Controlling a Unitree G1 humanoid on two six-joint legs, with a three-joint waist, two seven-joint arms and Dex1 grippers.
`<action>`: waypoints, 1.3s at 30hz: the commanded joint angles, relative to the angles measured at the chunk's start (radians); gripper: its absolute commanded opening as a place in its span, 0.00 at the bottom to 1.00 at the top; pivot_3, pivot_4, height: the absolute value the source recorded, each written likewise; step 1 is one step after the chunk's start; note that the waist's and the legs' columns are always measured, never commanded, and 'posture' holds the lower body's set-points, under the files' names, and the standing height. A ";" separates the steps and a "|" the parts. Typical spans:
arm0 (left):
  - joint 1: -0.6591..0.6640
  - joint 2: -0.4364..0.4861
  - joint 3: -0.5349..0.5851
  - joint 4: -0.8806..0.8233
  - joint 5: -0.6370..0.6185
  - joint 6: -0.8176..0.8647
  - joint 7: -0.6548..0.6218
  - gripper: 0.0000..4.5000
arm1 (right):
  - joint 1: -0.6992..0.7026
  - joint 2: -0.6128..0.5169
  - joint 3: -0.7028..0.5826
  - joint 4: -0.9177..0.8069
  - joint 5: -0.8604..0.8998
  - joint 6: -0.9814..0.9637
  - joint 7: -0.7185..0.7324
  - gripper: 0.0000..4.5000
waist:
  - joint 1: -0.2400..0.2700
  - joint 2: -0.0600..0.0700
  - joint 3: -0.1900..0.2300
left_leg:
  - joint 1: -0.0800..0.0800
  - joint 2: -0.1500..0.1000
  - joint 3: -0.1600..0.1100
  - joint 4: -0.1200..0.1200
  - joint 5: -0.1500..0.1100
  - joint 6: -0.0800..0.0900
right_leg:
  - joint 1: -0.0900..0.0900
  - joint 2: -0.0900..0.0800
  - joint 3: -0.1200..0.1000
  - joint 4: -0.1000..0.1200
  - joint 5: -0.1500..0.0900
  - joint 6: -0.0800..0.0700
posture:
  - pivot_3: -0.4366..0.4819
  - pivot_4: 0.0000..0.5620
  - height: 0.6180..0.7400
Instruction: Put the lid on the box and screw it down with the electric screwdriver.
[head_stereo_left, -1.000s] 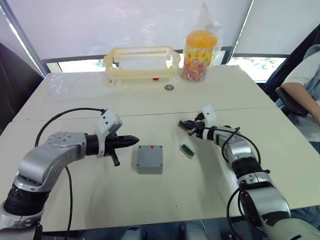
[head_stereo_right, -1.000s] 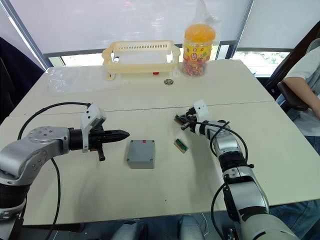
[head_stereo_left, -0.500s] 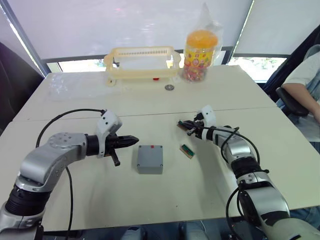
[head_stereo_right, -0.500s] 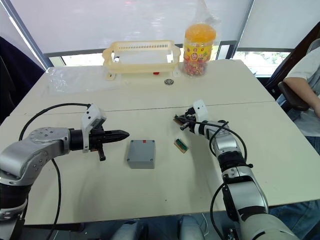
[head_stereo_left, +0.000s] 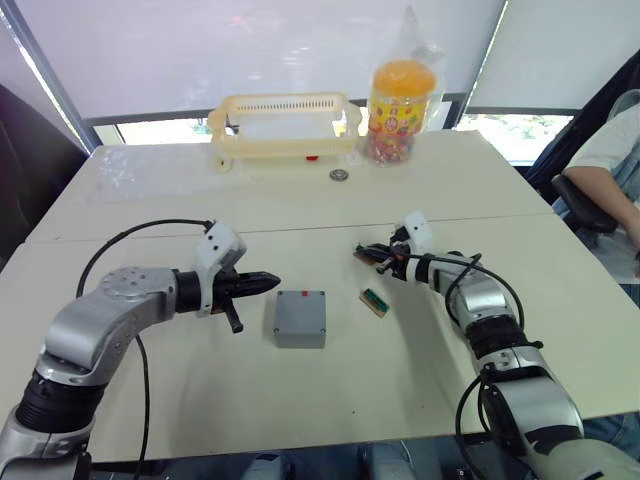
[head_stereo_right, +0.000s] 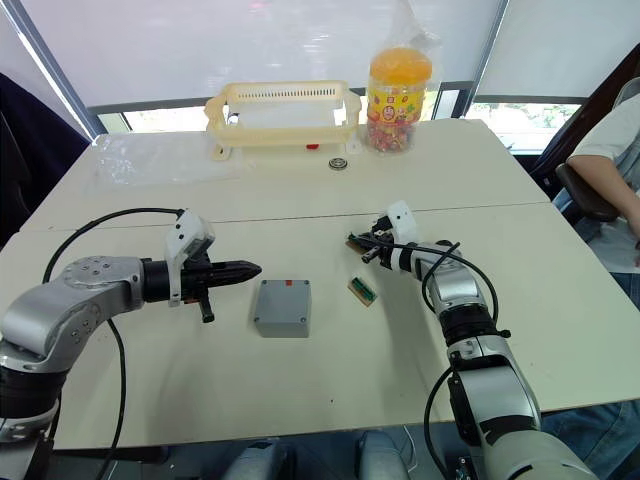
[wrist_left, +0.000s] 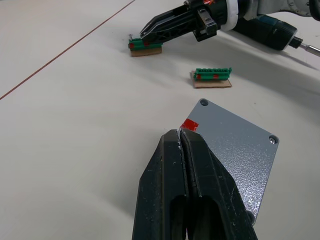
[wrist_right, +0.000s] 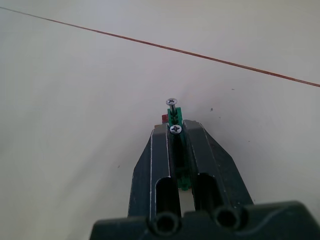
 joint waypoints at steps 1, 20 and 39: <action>0.005 0.000 0.006 -0.016 0.006 -0.017 0.005 0.00 | -0.002 -0.005 -0.011 -0.032 0.000 -0.018 -0.010 0.45 | 0.000 0.000 0.000 | 0.000 0.000 0.000 0.000 0.000 0.000 | 0.000 0.000 0.000 0.000 0.000 0.000 | 0.48 0.27 1.00; 0.015 -0.005 -0.004 -0.020 0.018 -0.019 0.009 0.00 | 0.023 0.002 -0.021 -0.086 0.021 -0.002 -0.026 0.10 | 0.000 0.000 0.000 | 0.000 0.000 0.000 0.000 0.000 0.000 | 0.000 0.000 0.000 0.000 0.000 0.000 | 0.48 0.27 1.00; 0.010 -0.008 -0.001 -0.013 0.022 -0.024 0.019 0.00 | 0.016 0.004 -0.018 -0.066 0.016 -0.005 -0.028 0.05 | 0.000 0.000 0.000 | 0.000 0.000 0.000 0.000 0.000 0.000 | 0.000 0.000 0.000 0.000 0.000 0.000 | 0.48 0.27 1.00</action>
